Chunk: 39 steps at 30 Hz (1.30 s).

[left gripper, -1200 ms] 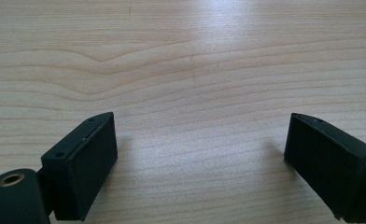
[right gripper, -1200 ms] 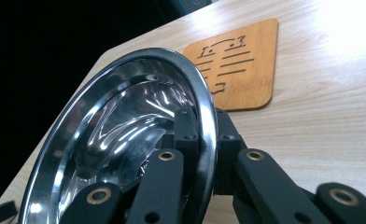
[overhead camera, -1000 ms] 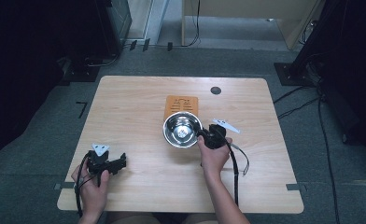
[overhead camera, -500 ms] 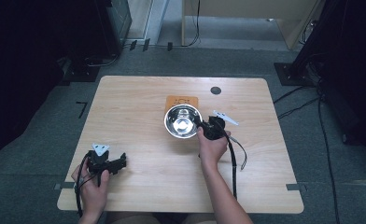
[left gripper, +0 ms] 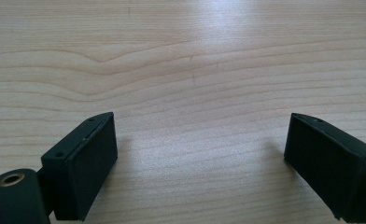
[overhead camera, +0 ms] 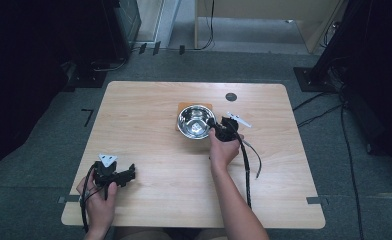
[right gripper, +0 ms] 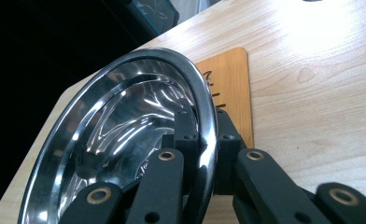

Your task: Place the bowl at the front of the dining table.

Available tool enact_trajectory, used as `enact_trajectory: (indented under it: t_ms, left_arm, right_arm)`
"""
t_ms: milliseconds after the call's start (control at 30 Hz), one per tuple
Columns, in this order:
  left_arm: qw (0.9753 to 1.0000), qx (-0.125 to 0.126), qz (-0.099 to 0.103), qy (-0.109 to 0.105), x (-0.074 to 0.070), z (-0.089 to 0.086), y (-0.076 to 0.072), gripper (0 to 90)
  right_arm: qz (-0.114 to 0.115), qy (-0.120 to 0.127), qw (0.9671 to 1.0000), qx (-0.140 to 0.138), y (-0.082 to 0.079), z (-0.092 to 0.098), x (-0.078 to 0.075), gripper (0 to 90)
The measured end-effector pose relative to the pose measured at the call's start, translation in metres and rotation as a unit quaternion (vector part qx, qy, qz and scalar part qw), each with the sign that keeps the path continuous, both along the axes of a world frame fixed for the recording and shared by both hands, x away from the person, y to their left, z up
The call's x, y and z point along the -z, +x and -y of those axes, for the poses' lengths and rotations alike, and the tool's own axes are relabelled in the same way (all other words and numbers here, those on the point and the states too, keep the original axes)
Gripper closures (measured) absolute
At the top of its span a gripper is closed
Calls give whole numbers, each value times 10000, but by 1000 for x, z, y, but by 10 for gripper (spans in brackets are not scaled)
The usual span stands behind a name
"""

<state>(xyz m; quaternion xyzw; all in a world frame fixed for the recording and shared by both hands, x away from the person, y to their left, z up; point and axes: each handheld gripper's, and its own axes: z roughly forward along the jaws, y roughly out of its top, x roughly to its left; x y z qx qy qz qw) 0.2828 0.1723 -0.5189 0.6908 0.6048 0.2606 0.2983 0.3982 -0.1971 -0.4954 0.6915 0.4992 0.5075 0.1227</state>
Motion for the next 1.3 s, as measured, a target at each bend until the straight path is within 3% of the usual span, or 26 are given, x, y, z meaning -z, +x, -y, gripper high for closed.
enact_trajectory:
  t_ms: [333, 933, 1067, 1300]
  left_arm:
    - [10000, 7, 1, 11, 0, 0, 0, 93]
    - [10000, 5, 0, 2, 0, 0, 0, 93]
    - [10000, 6, 0, 2, 0, 0, 0, 92]
    - [10000, 5, 2, 2, 0, 0, 0, 92]
  right_arm:
    - [-34, -34, 9997, 224, 19, -5, 7, 848]
    - [-335, -35, 9976, 610, 46, -10, 17, 848]
    - [-377, 37, 9973, 623, 49, -7, 18, 847]
    - [-416, -43, 9977, 540, 54, -10, 17, 846]
